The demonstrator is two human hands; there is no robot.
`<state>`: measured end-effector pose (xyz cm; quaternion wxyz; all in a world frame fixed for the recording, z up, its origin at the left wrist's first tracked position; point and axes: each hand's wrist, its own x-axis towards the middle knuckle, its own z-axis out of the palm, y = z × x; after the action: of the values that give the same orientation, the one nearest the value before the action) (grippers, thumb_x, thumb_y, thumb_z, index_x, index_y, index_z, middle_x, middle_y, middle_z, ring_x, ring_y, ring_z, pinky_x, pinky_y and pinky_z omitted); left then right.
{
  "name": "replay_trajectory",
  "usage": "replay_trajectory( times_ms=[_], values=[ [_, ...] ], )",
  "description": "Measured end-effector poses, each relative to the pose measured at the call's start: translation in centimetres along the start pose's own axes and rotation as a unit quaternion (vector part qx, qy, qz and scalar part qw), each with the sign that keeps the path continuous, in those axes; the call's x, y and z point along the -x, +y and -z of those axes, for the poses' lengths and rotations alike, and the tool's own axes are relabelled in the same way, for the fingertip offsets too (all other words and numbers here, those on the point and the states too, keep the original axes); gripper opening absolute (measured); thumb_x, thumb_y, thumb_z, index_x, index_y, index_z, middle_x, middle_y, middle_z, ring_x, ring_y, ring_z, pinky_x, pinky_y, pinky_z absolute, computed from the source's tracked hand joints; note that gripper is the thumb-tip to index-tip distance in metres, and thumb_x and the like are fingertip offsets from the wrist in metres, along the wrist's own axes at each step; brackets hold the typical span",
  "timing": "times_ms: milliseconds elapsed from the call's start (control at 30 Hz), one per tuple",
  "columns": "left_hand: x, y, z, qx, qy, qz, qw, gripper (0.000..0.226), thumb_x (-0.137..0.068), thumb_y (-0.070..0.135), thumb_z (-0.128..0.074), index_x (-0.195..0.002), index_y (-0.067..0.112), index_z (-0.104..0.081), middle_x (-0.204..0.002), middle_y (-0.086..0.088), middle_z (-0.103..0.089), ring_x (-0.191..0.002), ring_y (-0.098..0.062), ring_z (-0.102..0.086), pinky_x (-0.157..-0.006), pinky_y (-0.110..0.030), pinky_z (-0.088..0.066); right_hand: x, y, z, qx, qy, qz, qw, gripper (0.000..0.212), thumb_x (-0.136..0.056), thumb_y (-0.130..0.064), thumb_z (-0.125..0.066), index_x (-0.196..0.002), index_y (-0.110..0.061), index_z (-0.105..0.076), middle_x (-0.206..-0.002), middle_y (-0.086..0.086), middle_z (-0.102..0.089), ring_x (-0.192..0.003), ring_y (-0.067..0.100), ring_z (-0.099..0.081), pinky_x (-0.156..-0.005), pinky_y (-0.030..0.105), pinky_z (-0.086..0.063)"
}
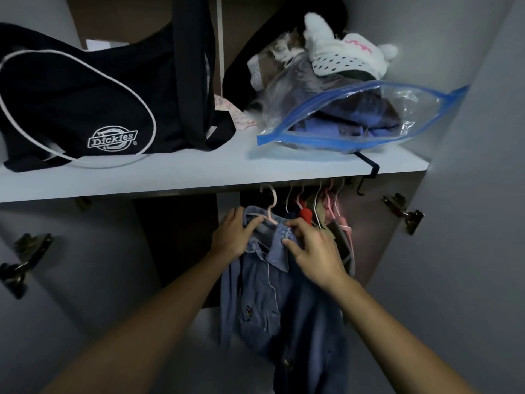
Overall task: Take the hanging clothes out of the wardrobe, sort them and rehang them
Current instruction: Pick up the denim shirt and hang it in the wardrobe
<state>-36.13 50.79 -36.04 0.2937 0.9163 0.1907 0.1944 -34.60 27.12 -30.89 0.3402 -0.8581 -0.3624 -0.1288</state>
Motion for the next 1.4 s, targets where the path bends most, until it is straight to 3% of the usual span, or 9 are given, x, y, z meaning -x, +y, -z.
replay_trajectory(
  times_ms=[133, 267, 367, 533, 733, 933, 1000, 1100, 1400],
  values=[
    [-2.1, -0.1, -1.7, 0.093, 0.003, 0.012, 0.996, 0.064, -0.098, 0.067, -0.05, -0.137, 0.017, -0.055, -0.139, -0.012, -0.055, -0.128, -0.033, -0.055, -0.098, -0.039, -0.047, -1.8, 0.8, -2.7, -0.042, 0.056, -0.037, 0.997, 0.033, -0.094, -0.027, -0.073, -0.127, -0.026, -0.067, -0.085, -0.013, -0.062, -0.086, 0.019, -0.068, -0.073, 0.033, -0.048],
    [-3.1, 0.5, -2.4, 0.184, -0.024, -0.006, 0.983, 0.099, -0.077, 0.091, -0.036, -0.146, 0.022, -0.051, -0.148, -0.008, -0.053, -0.137, -0.025, -0.049, -0.104, -0.03, -0.038, -2.4, 1.9, -5.1, -0.074, 0.068, -0.057, 0.993, 0.035, -0.094, -0.026, -0.071, -0.128, -0.026, -0.065, -0.094, -0.002, -0.071, -0.091, 0.022, -0.069, -0.081, 0.043, -0.056],
    [-4.8, 0.4, -3.0, 0.168, -0.034, -0.002, 0.985, 0.106, -0.073, 0.102, -0.035, -0.145, 0.026, -0.051, -0.147, -0.007, -0.054, -0.136, -0.026, -0.052, -0.113, -0.04, -0.042, -3.2, 2.5, -5.8, -0.07, 0.09, -0.068, 0.991, 0.036, -0.093, -0.026, -0.07, -0.128, -0.026, -0.065, -0.097, -0.001, -0.073, -0.092, 0.023, -0.069, -0.08, 0.046, -0.057],
    [-6.7, 1.6, -3.5, 0.098, -0.043, 0.062, 0.992, 0.123, -0.063, 0.108, -0.03, -0.153, 0.026, -0.042, -0.151, -0.009, -0.053, -0.132, -0.034, -0.055, -0.107, -0.053, -0.048, -5.1, 2.9, -6.4, -0.055, 0.111, -0.08, 0.989, 0.035, -0.092, -0.026, -0.072, -0.127, -0.025, -0.067, -0.097, -0.001, -0.074, -0.091, 0.024, -0.07, -0.079, 0.044, -0.057],
    [-8.6, 2.0, -4.1, 0.087, -0.058, 0.09, 0.99, 0.103, -0.074, 0.098, -0.035, -0.141, 0.023, -0.058, -0.141, -0.01, -0.061, -0.124, -0.034, -0.061, -0.104, -0.049, -0.05, -7.0, 4.0, -7.2, -0.051, 0.104, -0.094, 0.989, 0.033, -0.093, -0.025, -0.074, -0.125, -0.021, -0.068, -0.094, 0.002, -0.073, -0.088, 0.024, -0.069, -0.079, 0.043, -0.056],
    [-11.1, 0.9, -5.5, 0.077, -0.102, 0.119, 0.985, 0.131, -0.05, 0.115, -0.019, -0.131, 0.024, -0.067, -0.129, -0.011, -0.069, -0.111, -0.033, -0.068, -0.099, -0.049, -0.053, -8.0, 5.3, -8.1, -0.03, 0.101, -0.106, 0.989, 0.034, -0.094, -0.028, -0.072, -0.127, -0.022, -0.068, -0.097, 0.003, -0.075, -0.093, 0.028, -0.07, -0.079, 0.043, -0.056],
    [-11.3, 0.9, -5.7, 0.077, -0.116, 0.122, 0.983, 0.126, -0.056, 0.112, -0.023, -0.125, 0.018, -0.071, -0.123, -0.013, -0.072, -0.106, -0.033, -0.07, -0.096, -0.045, -0.055, -8.3, 5.7, -8.4, -0.014, 0.101, -0.109, 0.989, 0.034, -0.095, -0.028, -0.072, -0.128, -0.022, -0.067, -0.101, 0.004, -0.075, -0.096, 0.028, -0.07, -0.08, 0.041, -0.055],
    [-10.9, 1.7, -5.5, 0.07, -0.117, 0.102, 0.985, 0.107, -0.071, 0.101, -0.031, -0.139, 0.025, -0.063, -0.137, -0.009, -0.065, -0.12, -0.032, -0.064, -0.1, -0.043, -0.052, -8.5, 6.0, -9.1, 0.002, 0.101, -0.112, 0.989, 0.034, -0.095, -0.027, -0.071, -0.129, -0.022, -0.066, -0.107, 0.005, -0.076, -0.1, 0.029, -0.07, -0.082, 0.041, -0.055],
    [-12.9, 0.7, -8.6, 0.059, -0.139, 0.078, 0.985, 0.122, -0.062, 0.108, -0.017, -0.142, 0.027, -0.059, -0.136, -0.009, -0.064, -0.119, -0.032, -0.063, -0.105, -0.047, -0.049, -7.9, 7.8, -9.9, 0.103, 0.106, -0.071, 0.986, 0.032, -0.095, -0.021, -0.068, -0.127, -0.02, -0.063, -0.106, 0.005, -0.076, -0.1, 0.032, -0.068, -0.097, 0.045, -0.041]
  ],
)
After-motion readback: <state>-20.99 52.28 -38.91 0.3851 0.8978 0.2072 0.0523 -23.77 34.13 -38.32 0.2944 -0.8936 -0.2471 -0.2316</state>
